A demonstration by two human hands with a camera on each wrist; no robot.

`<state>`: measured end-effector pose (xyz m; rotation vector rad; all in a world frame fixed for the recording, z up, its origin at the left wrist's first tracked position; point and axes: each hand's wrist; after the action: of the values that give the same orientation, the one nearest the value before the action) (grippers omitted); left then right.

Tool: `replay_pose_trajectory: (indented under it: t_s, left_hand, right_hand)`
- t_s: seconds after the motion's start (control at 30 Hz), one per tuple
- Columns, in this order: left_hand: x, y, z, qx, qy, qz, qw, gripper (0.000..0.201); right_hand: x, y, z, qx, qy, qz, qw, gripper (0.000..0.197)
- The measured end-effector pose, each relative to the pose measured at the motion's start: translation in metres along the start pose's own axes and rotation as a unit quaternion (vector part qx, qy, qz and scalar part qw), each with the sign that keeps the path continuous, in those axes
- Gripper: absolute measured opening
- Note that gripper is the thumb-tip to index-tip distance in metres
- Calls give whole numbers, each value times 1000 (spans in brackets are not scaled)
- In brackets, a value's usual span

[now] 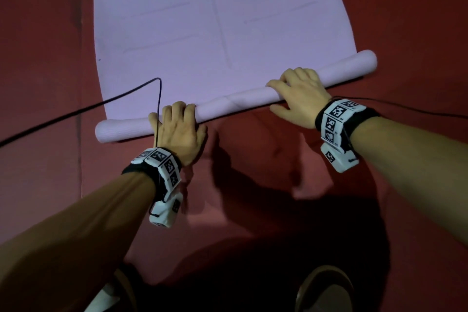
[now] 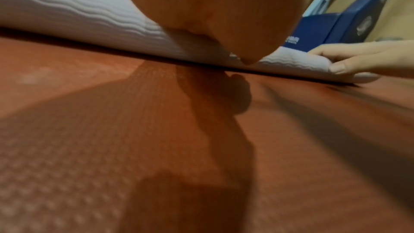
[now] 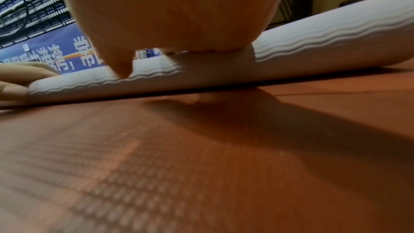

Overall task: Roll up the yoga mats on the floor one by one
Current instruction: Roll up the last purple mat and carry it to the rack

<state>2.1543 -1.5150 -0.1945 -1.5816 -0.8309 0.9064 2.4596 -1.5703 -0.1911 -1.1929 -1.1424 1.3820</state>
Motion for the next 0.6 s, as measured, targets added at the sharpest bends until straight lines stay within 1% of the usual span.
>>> replay_pose_trajectory:
  t_s: [0.07,0.17,0.27,0.43,0.6]
  left_hand:
    - [4,-1,3,-1,3,12,1000,52]
    - [13,-5,4,9,0,16,1000,47]
    - [21,-11,5,2,-5,27,1000,46]
    - [36,-26,12,-26,-7,97,995,43]
    - [31,-35,13,-66,-11,167,984,36]
  right_hand:
    - [3,-2,1,-11,1,17,1000,58]
    - [11,-7,2,4,22,27,999,51]
    - [21,-13,0,10,28,59,998,47]
    - [33,-27,-5,38,29,124,991,42]
    - [28,-34,-8,92,33,208,973,37]
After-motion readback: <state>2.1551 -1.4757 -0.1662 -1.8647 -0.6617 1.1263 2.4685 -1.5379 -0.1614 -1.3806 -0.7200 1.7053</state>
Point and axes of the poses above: each hand's wrist, its own x-axis towards the middle knuckle, its own y-axis out of the palm, z = x × y, and after that the axes turned 2 degrees about -x, right-handed
